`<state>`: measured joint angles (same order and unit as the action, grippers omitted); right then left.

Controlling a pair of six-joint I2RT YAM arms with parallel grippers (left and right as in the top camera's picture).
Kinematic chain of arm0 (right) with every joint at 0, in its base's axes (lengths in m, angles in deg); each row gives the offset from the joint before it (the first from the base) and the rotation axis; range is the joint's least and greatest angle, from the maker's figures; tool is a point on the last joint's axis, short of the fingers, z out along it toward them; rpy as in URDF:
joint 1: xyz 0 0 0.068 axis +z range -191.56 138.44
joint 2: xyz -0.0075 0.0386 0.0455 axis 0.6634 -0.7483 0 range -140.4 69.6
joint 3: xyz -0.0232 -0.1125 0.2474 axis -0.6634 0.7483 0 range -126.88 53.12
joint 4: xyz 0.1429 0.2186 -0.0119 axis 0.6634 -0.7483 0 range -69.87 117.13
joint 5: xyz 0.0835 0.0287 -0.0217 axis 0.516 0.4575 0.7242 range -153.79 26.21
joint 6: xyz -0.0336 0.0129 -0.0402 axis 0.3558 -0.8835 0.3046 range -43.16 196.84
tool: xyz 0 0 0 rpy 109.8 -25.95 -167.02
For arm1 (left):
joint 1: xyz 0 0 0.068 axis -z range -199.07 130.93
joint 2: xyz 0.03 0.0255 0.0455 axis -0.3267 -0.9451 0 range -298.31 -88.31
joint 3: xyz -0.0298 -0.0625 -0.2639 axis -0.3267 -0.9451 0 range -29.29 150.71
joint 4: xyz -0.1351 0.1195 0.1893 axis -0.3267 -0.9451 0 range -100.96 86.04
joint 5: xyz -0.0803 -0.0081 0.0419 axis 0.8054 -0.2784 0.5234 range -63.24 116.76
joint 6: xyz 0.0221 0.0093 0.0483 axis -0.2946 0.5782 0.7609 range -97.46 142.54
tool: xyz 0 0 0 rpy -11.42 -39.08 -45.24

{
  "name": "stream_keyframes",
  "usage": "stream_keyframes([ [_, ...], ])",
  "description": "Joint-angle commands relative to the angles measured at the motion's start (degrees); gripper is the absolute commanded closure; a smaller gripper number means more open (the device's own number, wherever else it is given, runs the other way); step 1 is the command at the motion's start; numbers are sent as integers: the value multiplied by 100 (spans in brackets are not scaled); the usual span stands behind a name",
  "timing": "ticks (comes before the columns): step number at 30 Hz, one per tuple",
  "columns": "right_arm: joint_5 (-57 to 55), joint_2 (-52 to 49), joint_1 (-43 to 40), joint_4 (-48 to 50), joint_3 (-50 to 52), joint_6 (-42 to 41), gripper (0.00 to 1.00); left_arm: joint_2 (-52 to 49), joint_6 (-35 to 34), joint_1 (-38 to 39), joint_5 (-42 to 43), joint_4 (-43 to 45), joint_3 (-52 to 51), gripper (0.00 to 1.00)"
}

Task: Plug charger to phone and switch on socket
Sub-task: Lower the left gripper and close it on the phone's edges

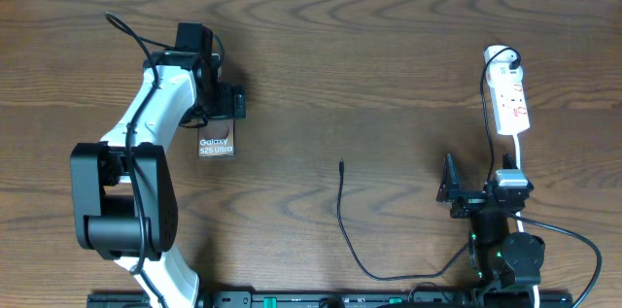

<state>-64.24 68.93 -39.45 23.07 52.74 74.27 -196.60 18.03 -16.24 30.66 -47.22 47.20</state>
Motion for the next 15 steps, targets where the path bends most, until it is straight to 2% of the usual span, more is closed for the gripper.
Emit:
stream_keyframes([
  [1, -7, 35, -57, -26, 7, -37, 1, -116, -55, -17, -116, 7, 44, 1],
  [15, -4, 35, -57, -26, 7, -37, 1, -586, -50, -17, -120, 116, 44, 1],
])
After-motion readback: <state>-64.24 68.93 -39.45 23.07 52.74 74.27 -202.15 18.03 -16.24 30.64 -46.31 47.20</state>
